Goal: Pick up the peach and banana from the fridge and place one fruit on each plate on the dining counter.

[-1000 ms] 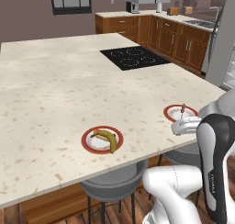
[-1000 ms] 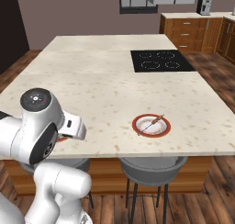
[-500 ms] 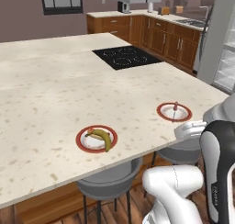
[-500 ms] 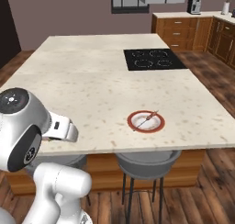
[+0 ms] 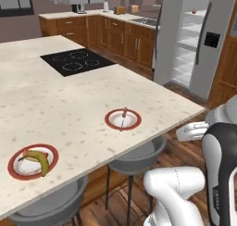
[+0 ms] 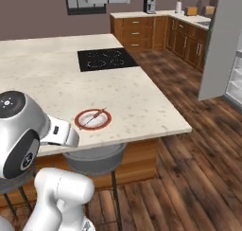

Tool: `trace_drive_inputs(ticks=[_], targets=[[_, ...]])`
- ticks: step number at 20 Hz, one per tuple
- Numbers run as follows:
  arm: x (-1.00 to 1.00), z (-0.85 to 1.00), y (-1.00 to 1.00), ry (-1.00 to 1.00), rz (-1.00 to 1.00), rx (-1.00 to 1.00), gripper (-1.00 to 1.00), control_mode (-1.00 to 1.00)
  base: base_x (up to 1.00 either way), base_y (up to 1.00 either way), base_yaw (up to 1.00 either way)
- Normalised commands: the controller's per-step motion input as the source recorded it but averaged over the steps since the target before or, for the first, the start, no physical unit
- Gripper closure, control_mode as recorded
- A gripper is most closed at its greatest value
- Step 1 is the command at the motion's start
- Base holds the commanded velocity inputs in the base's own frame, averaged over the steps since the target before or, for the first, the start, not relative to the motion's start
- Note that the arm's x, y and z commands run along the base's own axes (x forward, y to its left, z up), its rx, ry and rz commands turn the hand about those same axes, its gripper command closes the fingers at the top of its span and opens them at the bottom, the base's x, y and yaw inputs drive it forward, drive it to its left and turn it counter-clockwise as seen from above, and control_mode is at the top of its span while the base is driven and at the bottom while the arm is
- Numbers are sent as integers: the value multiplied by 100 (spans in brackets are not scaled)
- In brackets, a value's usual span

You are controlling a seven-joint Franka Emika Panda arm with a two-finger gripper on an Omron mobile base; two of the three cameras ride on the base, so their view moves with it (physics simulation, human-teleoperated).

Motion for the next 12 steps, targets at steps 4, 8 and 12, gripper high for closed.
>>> trace_drive_inputs(ticks=[4,8,12], targets=[[0,0,0,0,0,0,-100,100,2,-100,-32],[0,0,0,0,0,0,-100,100,25,-100,-26],[0,0,0,0,0,0,-100,100,44,-100,-16]])
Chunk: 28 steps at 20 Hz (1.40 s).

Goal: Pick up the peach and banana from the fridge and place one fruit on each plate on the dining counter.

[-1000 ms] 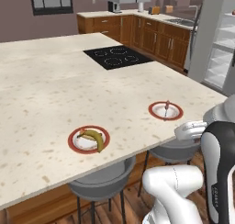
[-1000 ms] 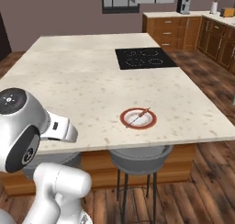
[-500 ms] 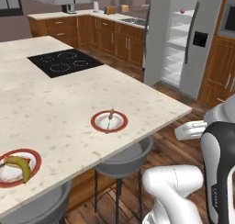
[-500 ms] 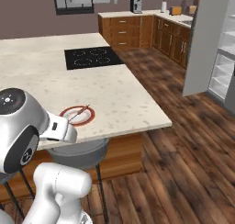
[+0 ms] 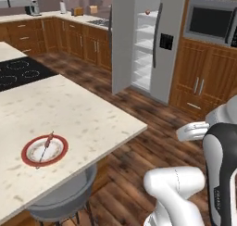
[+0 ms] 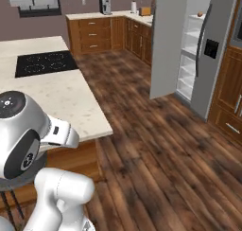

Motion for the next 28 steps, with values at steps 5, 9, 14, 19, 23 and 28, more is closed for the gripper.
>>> trace_drive_inputs(ticks=[5,9,14,19,23,28], targets=[[0,0,0,0,0,0,-100,100,72,-88,-5],[0,0,0,0,0,0,-100,100,77,-86,0],[0,0,0,0,0,0,-100,100,91,-77,0],[0,0,0,0,0,0,-100,100,100,-57,6],[0,0,0,0,0,0,-100,100,100,-34,12],[0,0,0,0,0,0,-100,100,100,-20,9]])
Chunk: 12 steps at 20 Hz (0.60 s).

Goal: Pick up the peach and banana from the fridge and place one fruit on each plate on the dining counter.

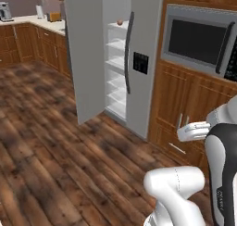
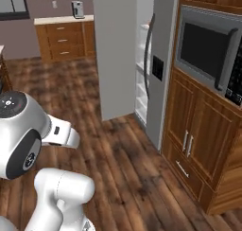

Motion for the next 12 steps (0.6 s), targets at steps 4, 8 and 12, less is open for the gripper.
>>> trace_drive_inputs(ticks=[4,8,12], targets=[[0,0,0,0,0,0,-100,100,100,-1,2],[0,0,0,0,0,0,-100,100,100,4,0],[0,0,0,0,0,0,-100,100,100,24,-4]])
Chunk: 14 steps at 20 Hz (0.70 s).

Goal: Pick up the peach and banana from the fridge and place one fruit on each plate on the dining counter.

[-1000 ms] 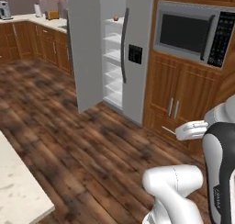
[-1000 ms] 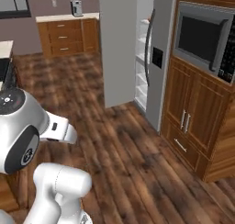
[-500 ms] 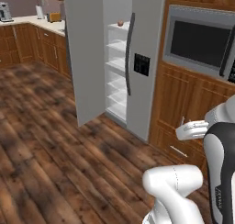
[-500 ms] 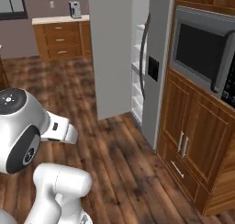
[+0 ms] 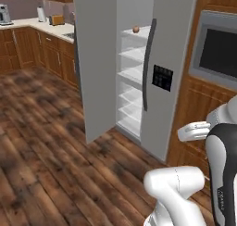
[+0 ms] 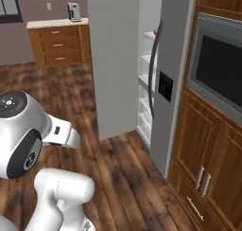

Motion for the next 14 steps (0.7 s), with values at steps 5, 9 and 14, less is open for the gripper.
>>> trace_drive_inputs(ticks=[5,9,14], targets=[[0,0,0,0,0,0,-100,100,99,34,-11],[0,0,0,0,0,0,-100,100,91,35,-19],[0,0,0,0,0,0,-100,100,78,23,-32]])
